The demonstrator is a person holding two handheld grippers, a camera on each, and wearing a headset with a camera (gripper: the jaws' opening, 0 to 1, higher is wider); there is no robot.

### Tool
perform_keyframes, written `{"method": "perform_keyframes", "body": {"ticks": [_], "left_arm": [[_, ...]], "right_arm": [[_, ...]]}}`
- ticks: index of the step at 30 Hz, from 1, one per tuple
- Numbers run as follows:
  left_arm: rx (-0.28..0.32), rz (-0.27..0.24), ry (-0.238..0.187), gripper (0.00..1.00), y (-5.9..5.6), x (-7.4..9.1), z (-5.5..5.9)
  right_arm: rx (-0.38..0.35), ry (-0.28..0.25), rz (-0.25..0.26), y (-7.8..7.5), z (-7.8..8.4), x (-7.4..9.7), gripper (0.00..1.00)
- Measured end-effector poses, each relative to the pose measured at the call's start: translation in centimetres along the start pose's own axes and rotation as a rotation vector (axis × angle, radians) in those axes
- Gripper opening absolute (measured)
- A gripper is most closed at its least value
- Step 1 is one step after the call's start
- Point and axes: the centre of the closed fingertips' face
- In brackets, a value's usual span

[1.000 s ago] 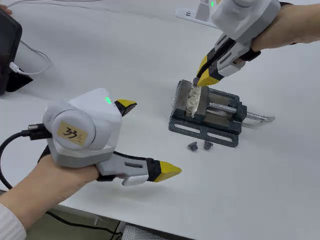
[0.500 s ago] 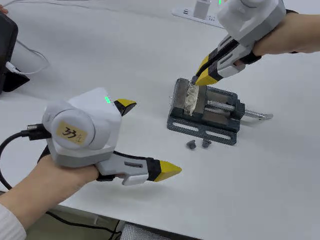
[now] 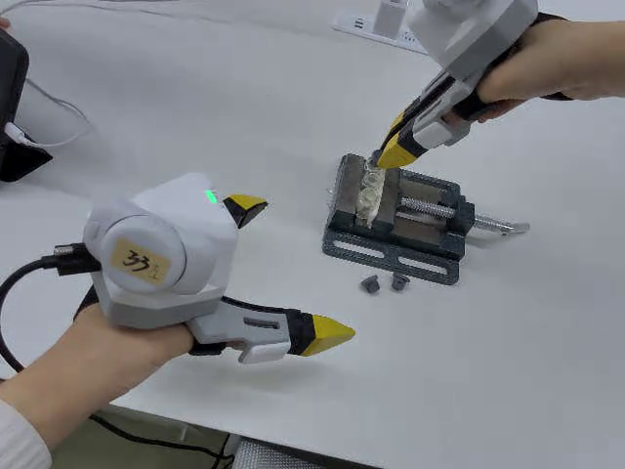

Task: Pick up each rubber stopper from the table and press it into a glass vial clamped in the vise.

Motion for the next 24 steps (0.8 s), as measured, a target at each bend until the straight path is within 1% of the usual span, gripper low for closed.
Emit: {"method": "perform_keyframes", "body": {"ticks": [1, 5, 6, 8, 10, 11, 12, 14, 15, 17, 19, 24], "left_arm": [[-0.001, 0.001, 0.0, 0.95, 0.0, 0.0, 0.0], [-0.001, 0.005, 0.0, 0.95, -0.1, -0.1, 0.0], [-0.001, 0.005, 0.001, 0.95, -0.1, -0.1, 0.0], [0.001, 0.005, 0.0, 0.95, 0.0, -0.1, 0.0], [0.001, 0.005, 0.001, 0.95, 0.0, -0.1, 0.1], [0.001, 0.005, 0.0, 0.95, 0.0, -0.1, 0.1], [0.003, 0.006, 0.0, 0.95, 0.0, -0.1, 0.1], [0.002, 0.007, 0.001, 0.95, 0.0, -0.1, 0.2], [0.003, 0.008, 0.001, 0.95, -0.1, -0.1, 0.2], [0.005, 0.01, 0.002, 0.95, -0.2, -0.2, 0.2], [0.007, 0.012, 0.002, 0.94, -0.3, -0.2, 0.2], [0.005, 0.015, 0.001, 0.94, -0.4, -0.3, 0.1]], "right_arm": [[-0.025, 0.013, 0.003, 0.0, 0.0, 0.0, 0.03], [-0.002, 0.06, 0.015, 0.2, -0.1, -0.1, 0.03], [-0.013, 0.07, 0.018, 0.2, -0.1, -0.2, 0.03], [0.002, 0.093, 0.018, 0.2, -0.2, -0.2, 0.03], [0.002, 0.11, 0.017, 0.2, -0.1, -0.2, 0.03], [0.025, 0.119, 0.015, 0.2, -0.1, -0.2, 0.03], [0.011, 0.127, 0.015, 0.2, -0.1, -0.2, 0.03], [0.038, 0.143, 0.013, 0.2, -0.1, -0.2, 0.03], [0.025, 0.153, 0.014, 0.1, -0.1, -0.2, 0.03], [0.04, 0.169, 0.012, 0.1, -0.3, -0.3, 0.03], [0.047, 0.174, 0.011, -0.3, -0.6, -0.5, 0.04], [0.046, 0.163, 0.003, -0.8, -0.5, -0.5, 0.05]]}}
Point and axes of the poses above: the centre of the closed fingertips' face, and the gripper's own axes: x roughly backward along the fingers, y roughly to its left, z roughly out of its underside, and after that the axes turned 12 degrees about -x, right-handed
